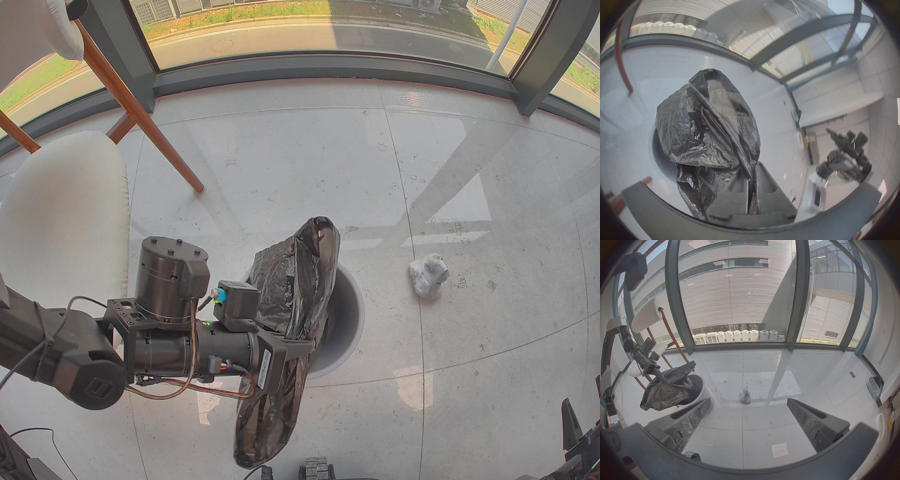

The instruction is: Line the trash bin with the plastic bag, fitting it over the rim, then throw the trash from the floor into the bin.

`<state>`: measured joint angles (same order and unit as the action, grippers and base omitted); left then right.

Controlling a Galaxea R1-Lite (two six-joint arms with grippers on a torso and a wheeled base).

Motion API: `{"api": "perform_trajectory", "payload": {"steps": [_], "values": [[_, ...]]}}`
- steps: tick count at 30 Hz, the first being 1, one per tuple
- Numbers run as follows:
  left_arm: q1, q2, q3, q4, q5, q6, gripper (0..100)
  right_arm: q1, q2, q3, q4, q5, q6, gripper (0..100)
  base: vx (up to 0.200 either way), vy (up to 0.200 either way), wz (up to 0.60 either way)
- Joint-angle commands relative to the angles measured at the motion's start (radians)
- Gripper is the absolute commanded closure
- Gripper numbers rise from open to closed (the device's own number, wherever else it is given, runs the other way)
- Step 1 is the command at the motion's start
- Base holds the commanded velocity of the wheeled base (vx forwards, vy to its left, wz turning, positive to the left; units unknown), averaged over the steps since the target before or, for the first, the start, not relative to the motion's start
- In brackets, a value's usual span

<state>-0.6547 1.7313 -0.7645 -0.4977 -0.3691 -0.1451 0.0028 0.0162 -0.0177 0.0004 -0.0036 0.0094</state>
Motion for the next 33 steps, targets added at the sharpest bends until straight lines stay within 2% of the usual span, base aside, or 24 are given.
{"api": "perform_trajectory", "payload": {"steps": [1,2,5,6,8,9,10,12,13,14,18,19,21,23,26,28,33], "values": [[-0.026,-0.082,-0.134,0.264,0.009,0.254,100,-0.001,-0.013,0.018,0.000,0.008,-0.011,0,0.000,0.000,0.00],[-0.026,-0.078,-0.162,0.327,0.022,0.317,100,-0.003,-0.016,0.018,0.000,0.008,-0.011,0,0.000,0.000,0.00],[-0.026,-0.075,-0.179,0.373,0.090,0.368,100,-0.004,-0.016,0.018,-0.007,0.007,-0.002,0,0.000,0.000,0.00],[-0.033,-0.075,-0.179,0.372,0.145,0.384,100,0.017,0.056,-0.117,-0.019,0.013,0.055,0,0.000,0.000,0.00],[-0.034,-0.075,-0.179,0.373,0.153,0.386,100,0.025,0.090,-0.143,-0.022,0.013,0.070,0,0.000,0.000,0.00],[-0.056,-0.075,-0.180,0.372,0.208,0.391,100,0.155,0.401,-0.277,-0.060,-0.004,0.182,0,0.000,0.000,0.00],[-0.068,-0.075,-0.184,0.372,0.234,0.386,100,0.237,0.479,-0.314,-0.062,-0.006,0.245,0,0.000,0.000,0.00],[-0.077,-0.073,-0.180,0.372,0.253,0.386,100,0.296,0.545,-0.335,-0.062,-0.006,0.310,0,0.000,0.000,0.00],[-0.105,-0.072,-0.176,0.370,0.269,0.389,100,0.339,0.685,-0.343,-0.069,0.008,0.371,0,0.000,0.000,0.00],[-0.118,-0.072,-0.174,0.370,0.283,0.389,100,0.356,0.772,-0.349,-0.085,0.016,0.396,0,0.000,0.000,0.00],[-0.141,-0.056,-0.173,0.370,0.309,0.387,100,0.382,0.949,-0.423,-0.120,0.111,0.454,0,0.000,0.000,0.00],[-0.163,-0.055,-0.173,0.370,0.317,0.387,100,0.384,0.996,-0.466,-0.125,0.194,0.478,0,0.000,0.000,0.00],[-0.169,-0.052,-0.173,0.370,0.338,0.384,100,0.384,1.085,-0.532,-0.111,0.284,0.492,0,0.000,0.000,0.00],[-0.181,-0.045,-0.170,0.370,0.352,0.387,100,0.385,1.174,-0.576,-0.105,0.335,0.494,0,0.000,0.000,0.00],[-0.198,-0.032,-0.153,0.370,0.363,0.381,100,0.411,1.285,-0.642,-0.108,0.363,0.495,0,0.000,0.000,0.00],[-0.200,-0.032,-0.138,0.366,0.375,0.381,100,0.460,1.394,-0.700,-0.115,0.366,0.515,0,0.000,0.000,0.00],[-0.200,-0.030,-0.124,0.364,0.377,0.380,100,0.563,1.510,-0.783,-0.120,0.367,0.583,0,0.000,0.000,0.00]]}}
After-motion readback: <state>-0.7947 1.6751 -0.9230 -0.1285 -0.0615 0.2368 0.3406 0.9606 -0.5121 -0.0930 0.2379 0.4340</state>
